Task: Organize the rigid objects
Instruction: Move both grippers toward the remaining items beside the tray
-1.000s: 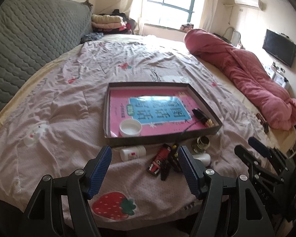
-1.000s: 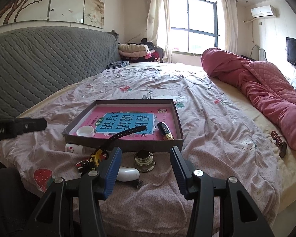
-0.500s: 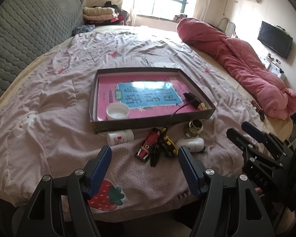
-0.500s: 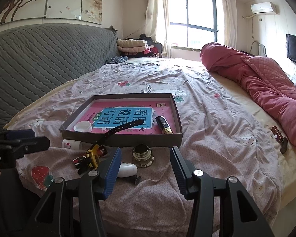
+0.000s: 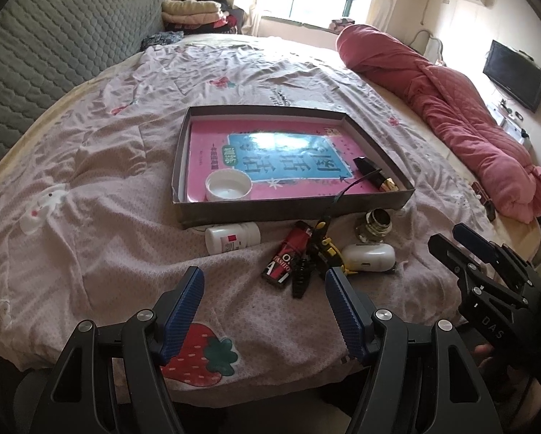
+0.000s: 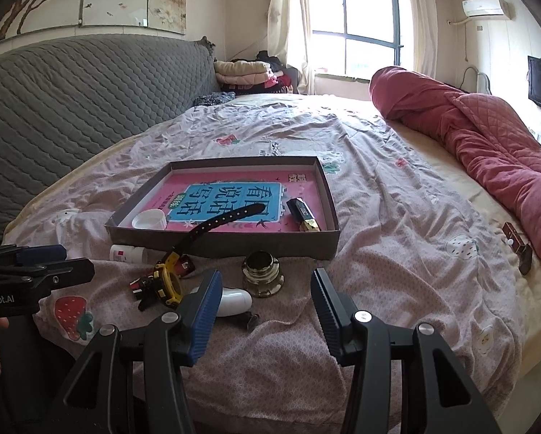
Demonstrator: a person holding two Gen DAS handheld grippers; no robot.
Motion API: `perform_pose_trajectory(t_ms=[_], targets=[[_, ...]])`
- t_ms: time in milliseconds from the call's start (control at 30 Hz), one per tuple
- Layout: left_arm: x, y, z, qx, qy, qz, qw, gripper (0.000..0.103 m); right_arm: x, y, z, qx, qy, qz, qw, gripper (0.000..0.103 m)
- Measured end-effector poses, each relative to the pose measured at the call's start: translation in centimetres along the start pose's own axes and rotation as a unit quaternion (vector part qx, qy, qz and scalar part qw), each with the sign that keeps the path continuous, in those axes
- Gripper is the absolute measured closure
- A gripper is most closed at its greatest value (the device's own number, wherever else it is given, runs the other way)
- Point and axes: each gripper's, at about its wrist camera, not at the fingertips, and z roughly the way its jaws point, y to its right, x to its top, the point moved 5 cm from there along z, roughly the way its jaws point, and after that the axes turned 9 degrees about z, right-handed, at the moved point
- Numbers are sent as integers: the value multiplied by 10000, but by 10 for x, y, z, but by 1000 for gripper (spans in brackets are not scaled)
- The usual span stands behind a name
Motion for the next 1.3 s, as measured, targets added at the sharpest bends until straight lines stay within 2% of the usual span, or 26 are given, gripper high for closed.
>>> perform_pose_trajectory(t_ms=[1300], targets=[[14, -22, 50, 326, -260, -460, 9981, 32, 2, -3, 45, 111, -264, -5, 9996, 52]])
